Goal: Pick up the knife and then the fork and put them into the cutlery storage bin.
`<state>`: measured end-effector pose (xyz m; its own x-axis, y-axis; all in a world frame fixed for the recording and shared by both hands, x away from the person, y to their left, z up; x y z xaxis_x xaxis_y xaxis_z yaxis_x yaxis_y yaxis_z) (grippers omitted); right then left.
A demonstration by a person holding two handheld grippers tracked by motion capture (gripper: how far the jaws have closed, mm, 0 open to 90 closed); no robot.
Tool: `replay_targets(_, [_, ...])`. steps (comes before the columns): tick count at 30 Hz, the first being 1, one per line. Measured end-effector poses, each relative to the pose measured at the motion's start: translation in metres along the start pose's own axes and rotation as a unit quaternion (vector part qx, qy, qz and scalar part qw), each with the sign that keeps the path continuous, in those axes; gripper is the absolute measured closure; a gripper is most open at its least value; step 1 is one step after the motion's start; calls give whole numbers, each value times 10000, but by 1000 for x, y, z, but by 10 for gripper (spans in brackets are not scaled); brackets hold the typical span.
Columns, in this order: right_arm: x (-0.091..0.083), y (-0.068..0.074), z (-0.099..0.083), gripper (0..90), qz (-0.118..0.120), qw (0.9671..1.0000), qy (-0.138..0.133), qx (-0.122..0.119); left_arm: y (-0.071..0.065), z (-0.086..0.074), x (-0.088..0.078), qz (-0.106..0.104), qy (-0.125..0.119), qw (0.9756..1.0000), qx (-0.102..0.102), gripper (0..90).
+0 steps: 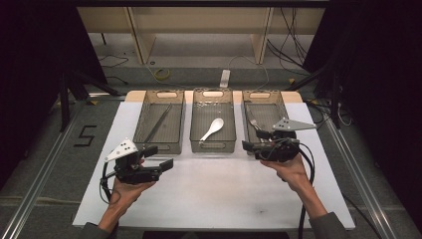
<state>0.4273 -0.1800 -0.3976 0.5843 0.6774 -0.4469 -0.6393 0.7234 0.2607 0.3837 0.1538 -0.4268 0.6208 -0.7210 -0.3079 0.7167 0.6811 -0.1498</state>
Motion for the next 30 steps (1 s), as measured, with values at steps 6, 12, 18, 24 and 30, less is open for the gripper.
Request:
replay_targets(6, [-7, 0, -15, 282, 68, 10000, -17, 24, -1, 0, 0, -15, -1, 10000, -2, 160])
replay_targets(12, [-12, 0, -32, 281, 77, 9999, -102, 83, -1, 0, 0, -37, -1, 10000, -2, 160])
replay_targets(18, [-17, 2, -43, 274, 110, 9998, -138, 96, -1, 0, 0, -60, 7, 10000, 4, 160])
replay_targets(24, [-25, 0, -52, 272, 74, 9996, -224, 131, -2, 0, 0, -88, 22, 10000, -1, 160])
replay_targets(30, [-29, -1, -61, 267, 9, 9997, -189, 162, -2, -1, 1, -91, 40, 10000, 6, 160])
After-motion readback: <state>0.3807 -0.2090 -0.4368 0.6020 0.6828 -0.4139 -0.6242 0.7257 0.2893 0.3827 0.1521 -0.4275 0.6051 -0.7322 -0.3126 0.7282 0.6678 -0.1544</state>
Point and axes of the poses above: each handheld gripper's, and its own axes: x roughly forward along the jaws, z roughly out of its top, y roughly to its left, the point moved 6 cm from there along x, roughly forward along the jaws, and after that the axes turned 7 degrees about x, right-handed, at the moved point
